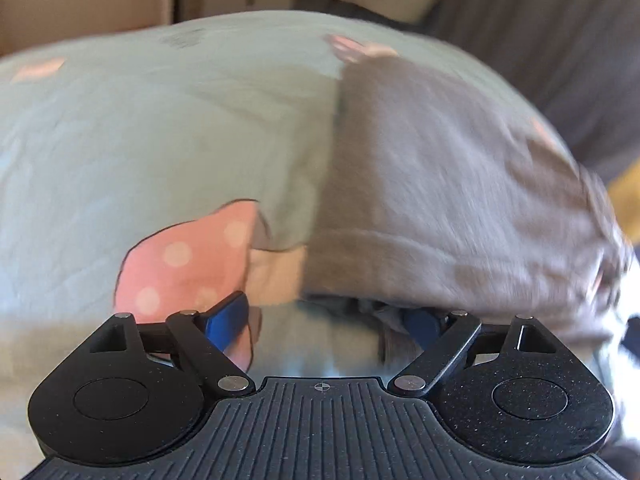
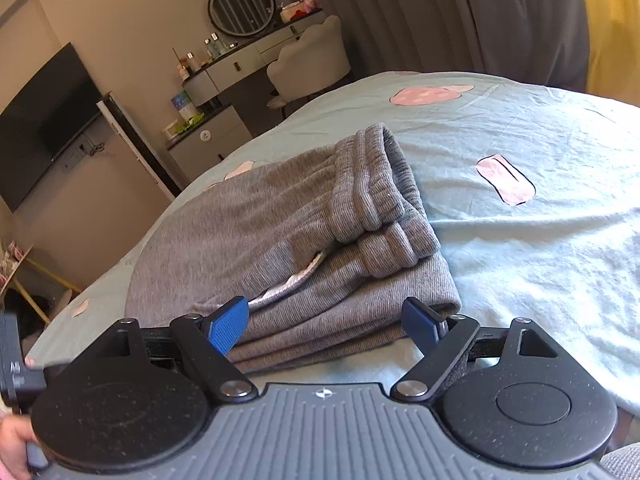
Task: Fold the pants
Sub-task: 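Lay the cuffs onto the stack and open both grippers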
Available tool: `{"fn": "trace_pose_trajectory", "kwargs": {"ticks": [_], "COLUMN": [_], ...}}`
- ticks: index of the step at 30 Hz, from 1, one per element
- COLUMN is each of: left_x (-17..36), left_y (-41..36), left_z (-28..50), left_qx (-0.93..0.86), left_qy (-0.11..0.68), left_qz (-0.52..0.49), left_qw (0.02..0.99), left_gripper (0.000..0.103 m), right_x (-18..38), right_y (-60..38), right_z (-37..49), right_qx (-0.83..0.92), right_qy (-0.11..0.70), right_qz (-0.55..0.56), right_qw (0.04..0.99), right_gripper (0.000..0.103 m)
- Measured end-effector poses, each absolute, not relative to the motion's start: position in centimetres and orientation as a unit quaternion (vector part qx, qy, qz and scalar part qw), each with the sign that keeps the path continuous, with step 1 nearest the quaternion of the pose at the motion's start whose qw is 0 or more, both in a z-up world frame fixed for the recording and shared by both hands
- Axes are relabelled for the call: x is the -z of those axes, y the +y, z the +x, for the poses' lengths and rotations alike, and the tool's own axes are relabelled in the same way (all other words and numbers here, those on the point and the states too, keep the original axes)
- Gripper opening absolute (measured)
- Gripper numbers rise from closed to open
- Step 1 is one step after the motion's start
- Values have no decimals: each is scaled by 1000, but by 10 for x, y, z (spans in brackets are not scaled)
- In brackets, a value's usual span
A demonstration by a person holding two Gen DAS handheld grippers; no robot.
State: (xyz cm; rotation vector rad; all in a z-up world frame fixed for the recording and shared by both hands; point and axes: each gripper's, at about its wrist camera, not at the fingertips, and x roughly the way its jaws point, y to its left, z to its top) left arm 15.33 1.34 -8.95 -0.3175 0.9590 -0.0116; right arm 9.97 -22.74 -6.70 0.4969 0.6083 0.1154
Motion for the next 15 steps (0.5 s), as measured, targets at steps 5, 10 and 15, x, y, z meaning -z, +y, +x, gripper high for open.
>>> {"fn": "trace_pose_trajectory", "kwargs": {"ticks": [5,10,15], "left_x": [85,60,39], "left_y": [41,28,12], "left_z": [142,125,103], "left_qx": [-76,-58,-23], "left_qy": [457,383,270], "left_qz": [-190,-168,-127], "left_qw": [866,906,954], "left_gripper": [80,78,79], "right_x": [66,65,61], "right_y": [-231,-235,-234], "right_z": [94,91,87], "right_qx": [-56,-64,-59], "right_qy": [285,277,258], "right_qz": [240,250,242], "right_qw": [926,926,934], "right_gripper": [85,85,85]}}
